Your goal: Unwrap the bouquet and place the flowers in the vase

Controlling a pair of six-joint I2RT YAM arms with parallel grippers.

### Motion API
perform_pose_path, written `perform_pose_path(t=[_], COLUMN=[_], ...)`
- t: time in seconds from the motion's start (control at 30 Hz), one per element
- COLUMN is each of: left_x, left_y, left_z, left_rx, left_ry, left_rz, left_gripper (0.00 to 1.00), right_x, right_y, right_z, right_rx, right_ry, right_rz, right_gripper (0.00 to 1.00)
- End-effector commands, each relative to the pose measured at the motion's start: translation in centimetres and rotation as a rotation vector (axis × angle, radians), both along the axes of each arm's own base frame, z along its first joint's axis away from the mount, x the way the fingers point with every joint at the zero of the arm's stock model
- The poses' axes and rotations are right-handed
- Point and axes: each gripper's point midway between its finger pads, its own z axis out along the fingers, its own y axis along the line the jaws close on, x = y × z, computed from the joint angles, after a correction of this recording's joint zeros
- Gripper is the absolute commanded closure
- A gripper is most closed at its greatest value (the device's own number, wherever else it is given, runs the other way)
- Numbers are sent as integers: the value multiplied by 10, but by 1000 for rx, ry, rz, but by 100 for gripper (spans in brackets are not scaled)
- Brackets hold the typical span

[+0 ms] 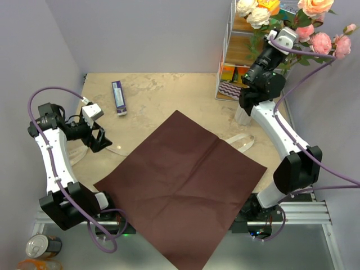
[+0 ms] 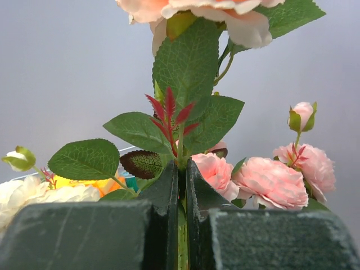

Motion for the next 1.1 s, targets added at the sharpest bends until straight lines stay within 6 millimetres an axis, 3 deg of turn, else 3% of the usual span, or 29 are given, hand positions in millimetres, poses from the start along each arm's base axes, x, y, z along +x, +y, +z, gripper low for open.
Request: perform_pose_path(t=[0.0,0.37,0.53,0.57,0.6,0.7,0.73,0.77,0.83,1.07], left_x=[2,5,6,6,6,6,7,7,7,8], left_y=[5,9,8,7,7,6,5,4,3,1], left_z=[4,-1,-2,-1,-2,0,0,1,3,11], left_rx=[13,9,-6,-11,-16,-31,-34,-40,-49,-59], left_ry=[-24,-13,-12,-8,-6,-3,-4,-6,-7,-25], left_rz=[-5,-5,-7,-4,-3,1,2,1,2,7], left_gripper=[1,0,1,0,0,1,0,0,1,1], right_x=[-31,-24,-7,7,8,24,27,26,28,39], right_y=[-18,-19,-18,-15,-19,-15,-11,-6,3,33], right_z=[11,-21,-50,-61,-65,-85,-89,-98,-103,-143], right_rx=[44,57,57,48,106,181,183,202,200,209], right_ry=[-151,-122,1,93,138,297,322,355,376,628], right_rz=[-97,-136,-149,-145,-163,-137,-111,-61,24,187], right_gripper=[100,100,100,100,100,72,42,29,15,9])
